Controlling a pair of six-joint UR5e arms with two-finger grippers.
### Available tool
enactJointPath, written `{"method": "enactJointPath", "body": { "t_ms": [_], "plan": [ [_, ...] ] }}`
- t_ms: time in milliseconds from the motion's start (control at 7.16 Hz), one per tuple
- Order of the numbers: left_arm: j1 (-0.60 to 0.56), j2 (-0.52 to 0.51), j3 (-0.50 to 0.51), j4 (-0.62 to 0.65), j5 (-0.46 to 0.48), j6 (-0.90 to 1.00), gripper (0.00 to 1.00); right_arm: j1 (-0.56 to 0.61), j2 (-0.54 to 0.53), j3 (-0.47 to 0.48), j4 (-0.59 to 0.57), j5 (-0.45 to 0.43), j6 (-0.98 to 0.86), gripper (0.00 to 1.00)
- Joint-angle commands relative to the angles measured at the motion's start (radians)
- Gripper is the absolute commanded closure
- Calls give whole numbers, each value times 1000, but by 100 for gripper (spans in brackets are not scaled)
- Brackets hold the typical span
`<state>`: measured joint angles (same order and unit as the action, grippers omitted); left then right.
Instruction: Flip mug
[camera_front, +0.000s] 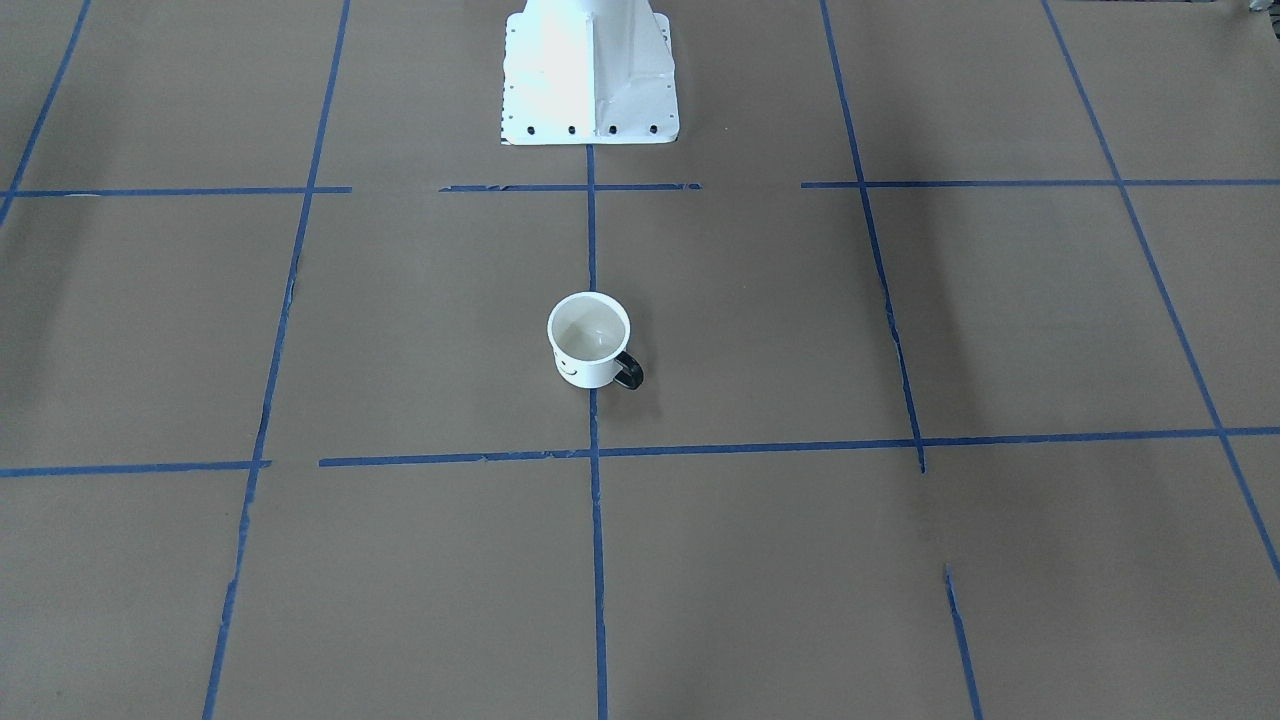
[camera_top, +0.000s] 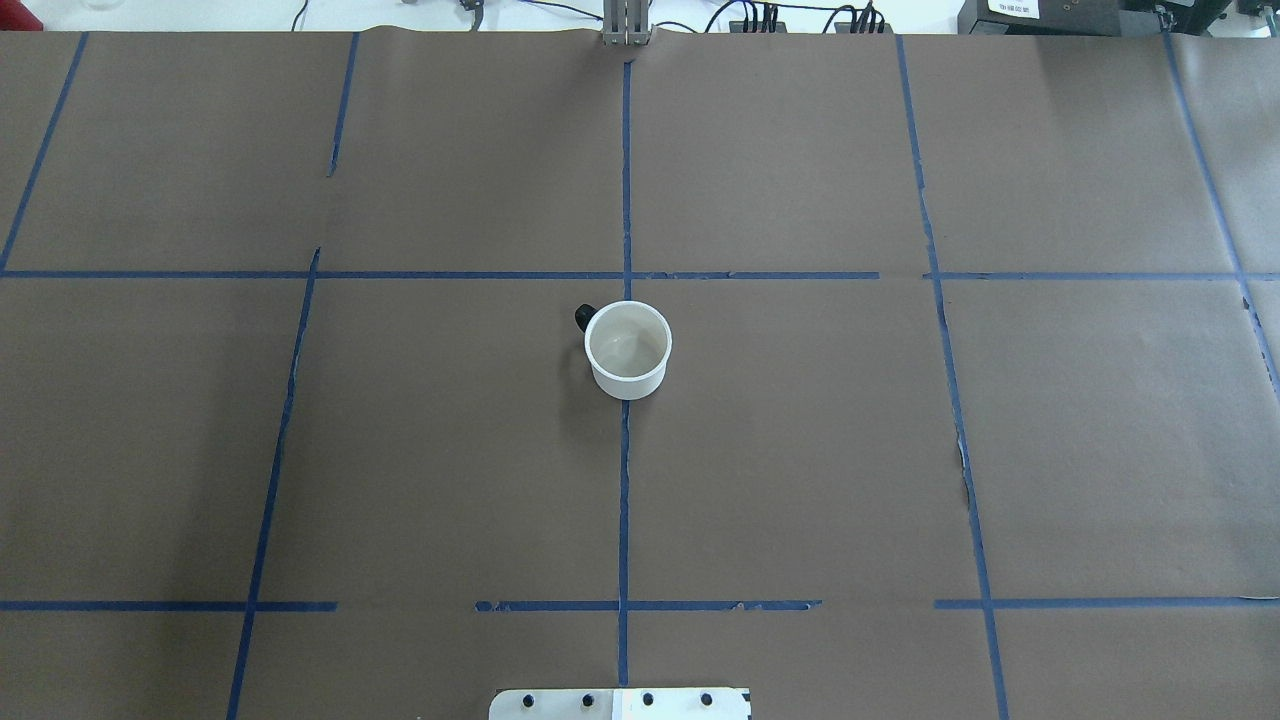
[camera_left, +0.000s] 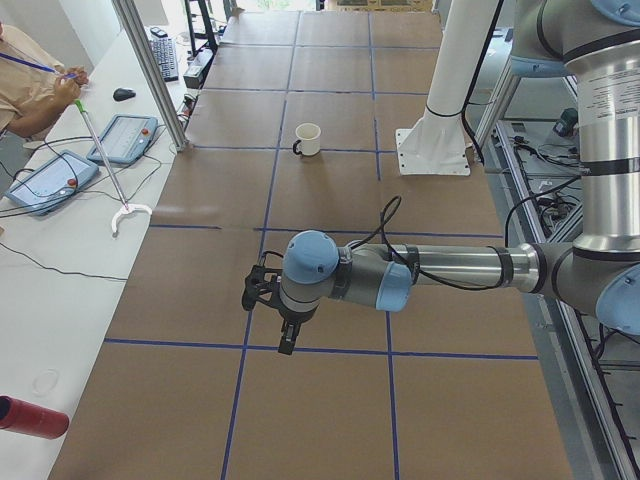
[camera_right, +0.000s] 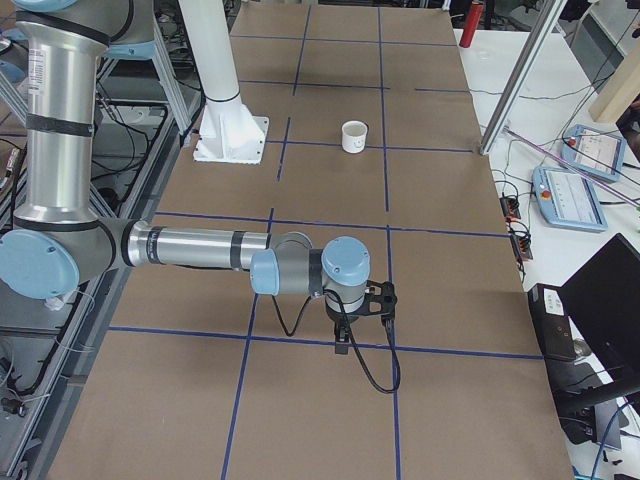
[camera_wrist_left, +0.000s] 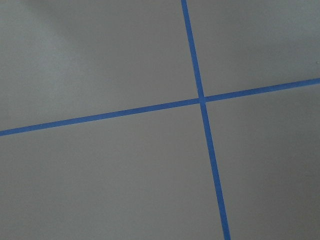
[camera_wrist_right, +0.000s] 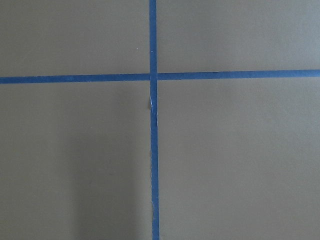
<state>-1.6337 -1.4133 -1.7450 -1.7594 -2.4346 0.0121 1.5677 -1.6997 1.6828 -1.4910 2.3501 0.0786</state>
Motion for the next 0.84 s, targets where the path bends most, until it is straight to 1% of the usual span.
{"method": "enactJointPath", "body": {
  "t_ms": [0, 140, 279, 559, 699],
  "plan": [
    [0, -9, -19, 76, -8, -35, 0, 0, 0, 0, 0, 0, 0, 0],
    [3, -10, -18, 133, -6, -34, 0, 0, 0, 0, 0, 0, 0, 0],
    [20, -56, -16, 205, 3, -29, 0, 0, 0, 0, 0, 0, 1, 0],
    [26, -224, 5, 398, 139, -2, 0, 0, 0, 0, 0, 0, 1, 0],
    [25, -219, 5, 412, 141, 111, 0, 0, 0, 0, 0, 0, 0, 0]
  ]
}}
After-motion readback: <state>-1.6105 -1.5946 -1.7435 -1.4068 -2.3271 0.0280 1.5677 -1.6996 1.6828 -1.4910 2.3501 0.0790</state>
